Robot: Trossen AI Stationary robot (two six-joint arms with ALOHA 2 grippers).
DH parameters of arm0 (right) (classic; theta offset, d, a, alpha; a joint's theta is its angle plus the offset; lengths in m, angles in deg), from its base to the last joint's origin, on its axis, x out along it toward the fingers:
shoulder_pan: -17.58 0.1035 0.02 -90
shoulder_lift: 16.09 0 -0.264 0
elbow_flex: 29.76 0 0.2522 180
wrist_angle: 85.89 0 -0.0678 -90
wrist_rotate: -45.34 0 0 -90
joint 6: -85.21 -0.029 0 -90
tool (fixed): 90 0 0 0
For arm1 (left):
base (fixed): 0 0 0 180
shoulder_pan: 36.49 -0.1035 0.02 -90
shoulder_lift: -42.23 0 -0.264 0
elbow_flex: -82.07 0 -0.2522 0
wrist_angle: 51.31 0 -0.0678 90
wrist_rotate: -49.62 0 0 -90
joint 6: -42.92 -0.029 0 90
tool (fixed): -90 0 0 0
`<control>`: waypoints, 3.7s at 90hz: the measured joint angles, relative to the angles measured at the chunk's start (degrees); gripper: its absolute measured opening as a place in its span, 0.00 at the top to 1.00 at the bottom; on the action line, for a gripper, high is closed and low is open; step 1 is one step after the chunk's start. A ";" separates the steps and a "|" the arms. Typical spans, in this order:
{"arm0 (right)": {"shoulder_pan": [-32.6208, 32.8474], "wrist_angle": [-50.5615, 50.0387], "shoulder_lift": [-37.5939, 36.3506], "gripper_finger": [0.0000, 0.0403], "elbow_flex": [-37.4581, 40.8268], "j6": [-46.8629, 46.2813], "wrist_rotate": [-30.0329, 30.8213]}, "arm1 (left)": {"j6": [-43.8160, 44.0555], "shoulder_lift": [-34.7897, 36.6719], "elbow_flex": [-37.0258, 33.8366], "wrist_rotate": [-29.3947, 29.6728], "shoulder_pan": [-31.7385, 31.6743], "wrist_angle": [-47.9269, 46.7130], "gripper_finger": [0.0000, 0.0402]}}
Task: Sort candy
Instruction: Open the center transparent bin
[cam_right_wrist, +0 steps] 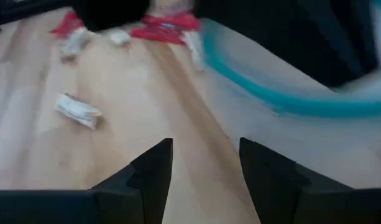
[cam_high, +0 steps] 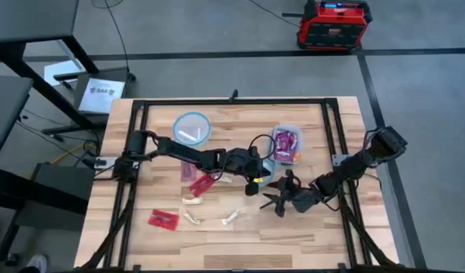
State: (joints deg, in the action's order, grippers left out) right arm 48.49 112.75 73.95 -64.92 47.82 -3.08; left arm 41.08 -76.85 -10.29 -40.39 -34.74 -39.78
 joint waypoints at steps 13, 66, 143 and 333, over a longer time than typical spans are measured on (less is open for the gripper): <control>-0.12 9.55 0.00 0.57 2.98 0.31 -0.92 | -0.31 0.00 0.00 -0.20 0.30 0.33 0.97; -5.03 15.56 0.04 0.57 0.78 8.15 -8.77 | -0.37 0.00 -0.02 1.10 0.16 -0.33 0.97; 1.95 10.67 -0.11 0.67 0.40 -0.50 -14.00 | -0.55 0.44 0.52 0.91 0.47 -1.28 0.97; -4.14 -29.34 -20.35 0.67 0.58 -13.77 -24.54 | 1.24 12.94 7.85 -3.93 -0.62 -37.08 0.97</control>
State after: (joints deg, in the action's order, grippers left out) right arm 44.36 83.42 53.60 -64.34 34.05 -27.61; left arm 42.32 -63.91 -2.44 -44.32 -35.36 -76.85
